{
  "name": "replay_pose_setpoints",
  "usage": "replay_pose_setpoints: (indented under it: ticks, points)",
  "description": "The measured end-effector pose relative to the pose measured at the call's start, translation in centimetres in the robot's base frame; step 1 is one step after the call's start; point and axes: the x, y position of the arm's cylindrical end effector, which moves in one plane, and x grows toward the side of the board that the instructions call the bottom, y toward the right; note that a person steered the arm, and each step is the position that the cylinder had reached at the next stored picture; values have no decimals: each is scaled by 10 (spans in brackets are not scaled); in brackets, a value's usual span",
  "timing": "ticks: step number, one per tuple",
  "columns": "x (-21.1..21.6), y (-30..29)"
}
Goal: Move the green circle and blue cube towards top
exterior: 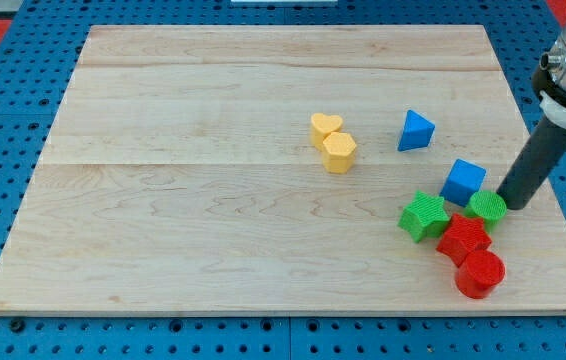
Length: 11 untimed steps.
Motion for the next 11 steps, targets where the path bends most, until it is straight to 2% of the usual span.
replay_pose_setpoints:
  ticks: [2,3,4,5,8,9,10,11]
  points:
    - [-31,-5]
    - [-32,12]
    - [27,40]
    - [59,39]
    - [17,-39]
    - [16,-52]
    - [0,-39]
    - [-31,-38]
